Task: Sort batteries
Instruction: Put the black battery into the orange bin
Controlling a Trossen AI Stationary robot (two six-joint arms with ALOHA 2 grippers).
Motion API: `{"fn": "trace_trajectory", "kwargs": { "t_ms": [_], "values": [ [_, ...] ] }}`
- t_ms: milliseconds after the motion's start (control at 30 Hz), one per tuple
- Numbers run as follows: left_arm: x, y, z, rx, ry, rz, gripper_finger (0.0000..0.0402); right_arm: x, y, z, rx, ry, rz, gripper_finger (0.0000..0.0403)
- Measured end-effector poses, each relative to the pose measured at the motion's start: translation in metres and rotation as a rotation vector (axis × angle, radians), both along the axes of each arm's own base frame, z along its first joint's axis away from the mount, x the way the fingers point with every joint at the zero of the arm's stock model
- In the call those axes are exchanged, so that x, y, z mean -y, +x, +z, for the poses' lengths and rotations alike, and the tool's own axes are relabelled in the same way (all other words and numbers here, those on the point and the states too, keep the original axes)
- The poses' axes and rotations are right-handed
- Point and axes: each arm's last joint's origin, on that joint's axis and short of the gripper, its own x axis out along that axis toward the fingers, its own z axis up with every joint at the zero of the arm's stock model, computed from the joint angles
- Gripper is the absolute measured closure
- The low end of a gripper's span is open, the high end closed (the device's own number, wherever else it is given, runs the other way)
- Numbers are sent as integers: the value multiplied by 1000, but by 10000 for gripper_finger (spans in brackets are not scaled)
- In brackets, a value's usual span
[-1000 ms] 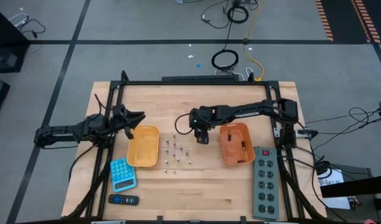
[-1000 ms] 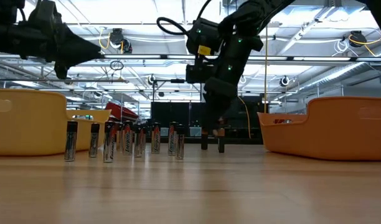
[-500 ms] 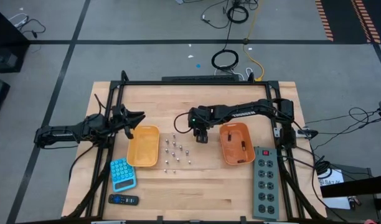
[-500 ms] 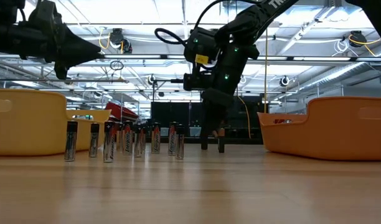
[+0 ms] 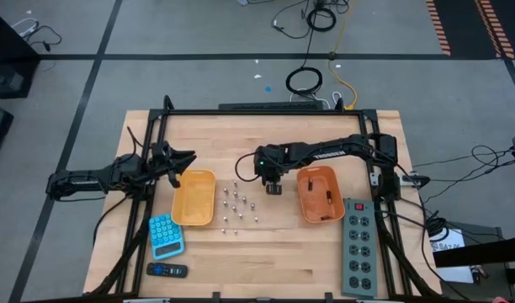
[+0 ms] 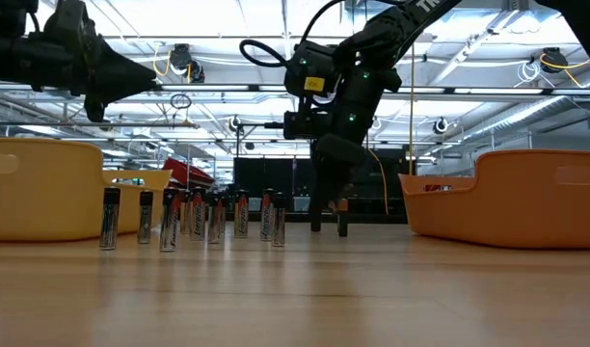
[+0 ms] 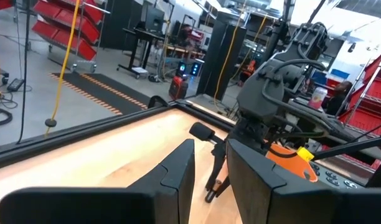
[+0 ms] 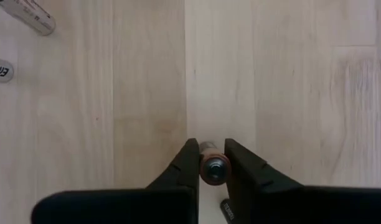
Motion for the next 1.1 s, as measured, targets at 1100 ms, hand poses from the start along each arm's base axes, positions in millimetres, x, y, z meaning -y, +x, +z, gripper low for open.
{"fn": "trace_trajectory", "kwargs": {
  "t_ms": [1100],
  "values": [
    [0,0,0,-3,-2,0,299,-110,-108,89,-171,-20,-499,325]
  ]
}}
